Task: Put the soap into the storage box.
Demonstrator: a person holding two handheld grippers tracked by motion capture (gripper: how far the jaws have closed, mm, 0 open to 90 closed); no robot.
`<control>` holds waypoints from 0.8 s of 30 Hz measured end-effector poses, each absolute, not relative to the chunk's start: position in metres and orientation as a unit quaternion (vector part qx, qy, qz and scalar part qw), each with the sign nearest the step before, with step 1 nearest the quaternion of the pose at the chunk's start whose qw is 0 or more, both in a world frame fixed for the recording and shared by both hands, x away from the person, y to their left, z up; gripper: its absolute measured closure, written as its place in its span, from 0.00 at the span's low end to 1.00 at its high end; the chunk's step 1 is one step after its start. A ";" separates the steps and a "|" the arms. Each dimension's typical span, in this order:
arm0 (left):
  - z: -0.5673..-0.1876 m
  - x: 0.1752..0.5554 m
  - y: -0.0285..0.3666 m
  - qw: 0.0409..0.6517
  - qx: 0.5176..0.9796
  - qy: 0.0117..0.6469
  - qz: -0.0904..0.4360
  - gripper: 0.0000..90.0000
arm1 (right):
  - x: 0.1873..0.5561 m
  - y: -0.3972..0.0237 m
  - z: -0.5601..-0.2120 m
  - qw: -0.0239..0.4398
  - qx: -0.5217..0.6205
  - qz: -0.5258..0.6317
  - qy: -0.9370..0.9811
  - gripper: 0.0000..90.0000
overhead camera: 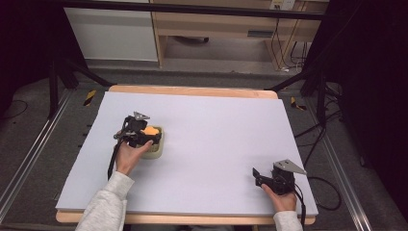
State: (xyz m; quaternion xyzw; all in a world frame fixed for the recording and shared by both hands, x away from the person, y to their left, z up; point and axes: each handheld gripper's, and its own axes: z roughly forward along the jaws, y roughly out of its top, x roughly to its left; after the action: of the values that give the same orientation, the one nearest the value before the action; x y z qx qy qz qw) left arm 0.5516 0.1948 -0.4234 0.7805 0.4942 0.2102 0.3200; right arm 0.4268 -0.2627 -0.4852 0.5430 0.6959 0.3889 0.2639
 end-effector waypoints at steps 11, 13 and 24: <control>-0.436 0.554 0.197 0.316 0.780 0.501 0.204 0.28 | 0.427 -0.262 -0.485 0.264 0.543 0.389 0.695 0.16; -0.438 0.554 0.197 0.317 0.779 0.501 0.203 0.28 | 0.427 -0.262 -0.485 0.265 0.543 0.389 0.696 0.16; -0.444 0.554 0.195 0.322 0.777 0.501 0.202 0.28 | 0.427 -0.262 -0.485 0.265 0.542 0.389 0.696 0.16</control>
State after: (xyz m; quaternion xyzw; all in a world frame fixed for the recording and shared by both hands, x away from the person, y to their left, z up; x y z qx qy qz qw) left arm 0.5539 0.1953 -0.4440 0.7773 0.5014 0.2016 0.3220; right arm 0.4266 -0.2623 -0.4853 0.5421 0.6961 0.3890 0.2651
